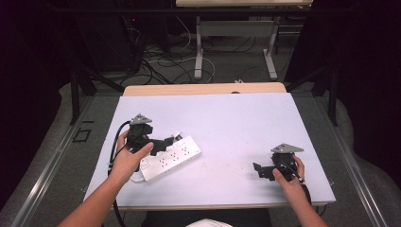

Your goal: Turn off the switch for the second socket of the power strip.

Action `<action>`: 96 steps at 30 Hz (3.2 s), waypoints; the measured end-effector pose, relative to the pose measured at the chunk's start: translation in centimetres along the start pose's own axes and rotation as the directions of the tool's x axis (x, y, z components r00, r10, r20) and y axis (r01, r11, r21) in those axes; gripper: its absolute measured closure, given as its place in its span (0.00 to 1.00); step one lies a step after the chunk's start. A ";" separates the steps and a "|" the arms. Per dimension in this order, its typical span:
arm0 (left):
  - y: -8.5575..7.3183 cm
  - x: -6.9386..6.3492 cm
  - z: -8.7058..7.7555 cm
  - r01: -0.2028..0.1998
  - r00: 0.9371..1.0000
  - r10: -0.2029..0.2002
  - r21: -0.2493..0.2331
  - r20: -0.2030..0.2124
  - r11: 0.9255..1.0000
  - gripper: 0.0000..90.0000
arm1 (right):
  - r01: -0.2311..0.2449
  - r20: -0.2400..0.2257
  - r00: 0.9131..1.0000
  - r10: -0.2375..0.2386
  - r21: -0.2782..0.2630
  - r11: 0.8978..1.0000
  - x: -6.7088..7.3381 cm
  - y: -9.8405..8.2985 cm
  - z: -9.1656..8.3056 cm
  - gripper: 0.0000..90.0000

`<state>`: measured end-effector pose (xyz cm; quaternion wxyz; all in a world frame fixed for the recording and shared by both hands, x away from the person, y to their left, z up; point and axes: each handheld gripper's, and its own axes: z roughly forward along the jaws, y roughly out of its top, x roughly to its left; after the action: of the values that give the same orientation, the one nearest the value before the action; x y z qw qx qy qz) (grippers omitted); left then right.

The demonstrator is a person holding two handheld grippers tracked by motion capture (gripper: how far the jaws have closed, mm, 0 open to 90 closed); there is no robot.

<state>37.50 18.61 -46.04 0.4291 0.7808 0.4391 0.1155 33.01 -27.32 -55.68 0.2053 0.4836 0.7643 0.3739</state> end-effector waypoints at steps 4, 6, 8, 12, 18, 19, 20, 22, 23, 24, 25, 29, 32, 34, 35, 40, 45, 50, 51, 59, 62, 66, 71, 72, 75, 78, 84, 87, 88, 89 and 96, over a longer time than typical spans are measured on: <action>-0.4 0.3 -0.7 0.012 1.000 -0.012 -0.023 0.003 1.000 0.01 | 0.001 -0.001 1.000 -0.001 0.000 1.000 0.0 0.0 0.0 0.00; -0.6 0.5 -1.0 0.018 1.000 -0.018 -0.030 -0.001 0.999 0.01 | 0.001 -0.002 1.000 -0.001 0.001 1.000 0.1 0.0 0.0 0.00; -0.9 0.7 -1.3 0.021 1.000 -0.022 -0.037 -0.010 0.999 0.01 | 0.001 -0.001 1.000 -0.001 0.000 1.000 0.1 0.0 0.0 0.00; -1.3 1.1 -1.9 0.030 0.999 -0.031 -0.056 -0.020 0.998 0.01 | -0.001 0.000 1.000 0.001 0.000 1.000 0.1 0.0 0.0 0.00; -1.9 1.6 -2.9 0.039 0.998 -0.042 -0.080 -0.035 0.996 0.01 | -0.001 0.000 1.000 0.001 -0.001 1.000 0.0 0.0 0.0 0.00; -2.0 1.8 -3.1 0.039 0.998 -0.042 -0.086 -0.038 0.996 0.01 | -0.002 0.000 1.000 0.002 -0.001 1.000 0.0 0.0 0.0 0.00; -2.1 1.9 -3.3 0.044 0.998 -0.048 -0.085 -0.042 0.995 0.01 | -0.002 0.000 1.000 0.002 -0.001 1.000 0.0 0.0 0.0 0.00; -2.4 2.1 -3.6 0.052 0.997 -0.056 -0.092 -0.045 0.994 0.01 | -0.002 0.000 1.000 0.002 -0.001 1.000 0.0 0.0 0.0 0.00; -2.5 2.2 -3.7 0.054 0.997 -0.058 -0.092 -0.045 0.994 0.01 | -0.003 -0.001 1.000 0.003 -0.001 1.000 0.1 0.0 0.0 0.00; -2.6 2.3 -3.9 0.058 0.997 -0.063 -0.095 -0.049 0.994 0.01 | -0.003 0.000 1.000 0.003 -0.001 1.000 0.1 0.0 0.0 0.00; -2.8 2.4 -4.0 0.064 0.996 -0.069 -0.100 -0.049 0.993 0.01 | -0.002 0.000 1.000 0.002 -0.001 1.000 0.1 0.0 0.0 0.00; -3.4 2.9 -4.6 0.080 0.995 -0.086 -0.103 -0.055 0.991 0.01 | -0.003 0.000 1.000 0.003 0.000 1.000 0.0 0.0 0.0 0.00; -3.8 3.3 -4.9 0.092 0.993 -0.100 -0.116 -0.063 0.989 0.01 | -0.005 0.000 1.000 0.005 0.000 1.000 0.0 0.0 0.0 0.00; -4.1 3.5 -5.2 0.099 0.992 -0.108 -0.125 -0.068 0.987 0.01 | -0.006 0.001 1.000 0.006 0.000 1.000 0.0 0.0 0.0 0.00; -4.2 3.6 -5.3 0.103 0.991 -0.112 -0.127 -0.071 0.987 0.01 | -0.007 0.001 1.000 0.007 -0.001 1.000 0.0 0.0 0.0 0.00; -5.1 4.0 -5.7 0.112 0.988 -0.125 -0.138 -0.092 0.984 0.01 | -0.008 0.002 1.000 0.008 -0.001 1.000 0.0 0.0 0.0 0.00; -5.9 4.5 -5.8 0.124 0.983 -0.142 -0.150 -0.120 0.981 0.01 | -0.007 0.002 1.000 0.007 -0.002 1.000 0.0 0.0 0.0 0.00; -6.6 4.8 -5.7 0.136 0.976 -0.160 -0.159 -0.150 0.978 0.01 | -0.007 0.004 1.000 0.007 -0.002 1.000 0.0 0.0 0.0 0.00; -6.8 4.9 -5.7 0.138 0.973 -0.164 -0.162 -0.161 0.977 0.01 | -0.006 0.004 1.000 0.006 -0.001 1.000 0.0 0.0 0.0 0.00; -7.8 5.4 -5.5 0.163 0.957 -0.201 -0.186 -0.211 0.969 0.01 | -0.010 0.005 1.000 0.010 -0.001 1.000 0.0 -0.1 0.0 0.00; -8.2 5.7 -5.5 0.167 0.953 -0.208 -0.190 -0.218 0.968 0.01 | -0.009 0.005 1.000 0.009 0.000 1.000 0.0 -0.1 0.0 0.00; -8.8 6.1 -5.5 0.186 0.948 -0.228 -0.195 -0.223 0.963 0.01 | -0.009 0.006 1.000 0.009 0.000 1.000 0.0 -0.1 0.0 0.00; -9.4 6.6 -5.5 0.196 0.943 -0.239 -0.192 -0.234 0.962 0.01 | -0.005 0.006 1.000 0.005 -0.001 1.000 0.0 -0.1 0.0 0.00; -9.5 6.6 -5.4 0.196 0.942 -0.240 -0.197 -0.233 0.961 0.01 | -0.007 0.007 1.000 0.007 0.000 1.000 0.0 0.0 0.0 0.00; -9.9 6.8 -5.3 0.201 0.940 -0.246 -0.196 -0.237 0.960 0.01 | -0.007 0.007 1.000 0.007 0.000 1.000 0.0 0.0 0.0 0.00; -10.2 7.1 -5.1 0.201 0.937 -0.246 -0.191 -0.248 0.961 0.01 | -0.006 0.007 1.000 0.006 -0.001 1.000 0.0 0.0 0.0 0.00; -10.8 7.5 -4.8 0.207 0.933 -0.250 -0.183 -0.258 0.961 0.01 | -0.005 0.006 1.000 0.005 0.000 1.000 0.0 -0.1 0.0 0.00; -11.1 7.6 -4.5 0.213 0.931 -0.254 -0.175 -0.261 0.961 0.01 | -0.005 0.007 1.000 0.005 0.000 1.000 -0.1 -0.1 0.0 0.00; -11.2 7.7 -4.4 0.214 0.931 -0.255 -0.173 -0.262 0.961 0.01 | -0.005 0.006 1.000 0.005 0.000 1.000 -0.1 -0.1 0.0 0.00; -11.3 7.8 -4.4 0.213 0.931 -0.252 -0.167 -0.264 0.963 0.01 | -0.004 0.007 1.000 0.004 0.000 1.000 -0.1 -0.1 0.0 0.00; -11.7 8.0 -3.9 0.201 0.927 -0.238 -0.150 -0.291 0.968 0.01 | -0.002 0.009 1.000 0.002 0.001 1.000 -0.1 -0.1 0.0 0.00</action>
<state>33.17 29.95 -54.23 0.4111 0.6727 0.5774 0.2122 33.00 -27.42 -55.74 0.2078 0.4862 0.7631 0.3715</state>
